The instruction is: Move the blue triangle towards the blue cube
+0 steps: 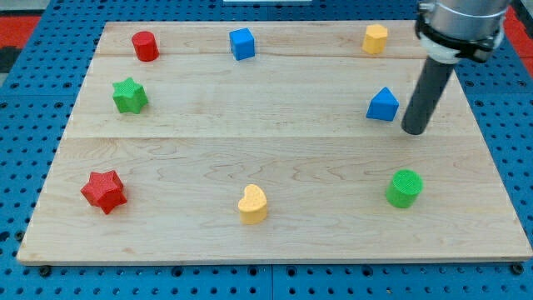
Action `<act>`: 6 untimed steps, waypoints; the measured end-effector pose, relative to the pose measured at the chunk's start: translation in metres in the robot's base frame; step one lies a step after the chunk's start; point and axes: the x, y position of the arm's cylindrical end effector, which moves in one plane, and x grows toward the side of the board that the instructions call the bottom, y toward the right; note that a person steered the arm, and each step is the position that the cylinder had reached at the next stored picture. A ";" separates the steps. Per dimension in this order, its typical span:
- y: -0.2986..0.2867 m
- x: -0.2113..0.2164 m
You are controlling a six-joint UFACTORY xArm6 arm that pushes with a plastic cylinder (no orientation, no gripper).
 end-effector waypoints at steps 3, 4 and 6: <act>-0.030 -0.058; -0.101 -0.072; -0.024 -0.039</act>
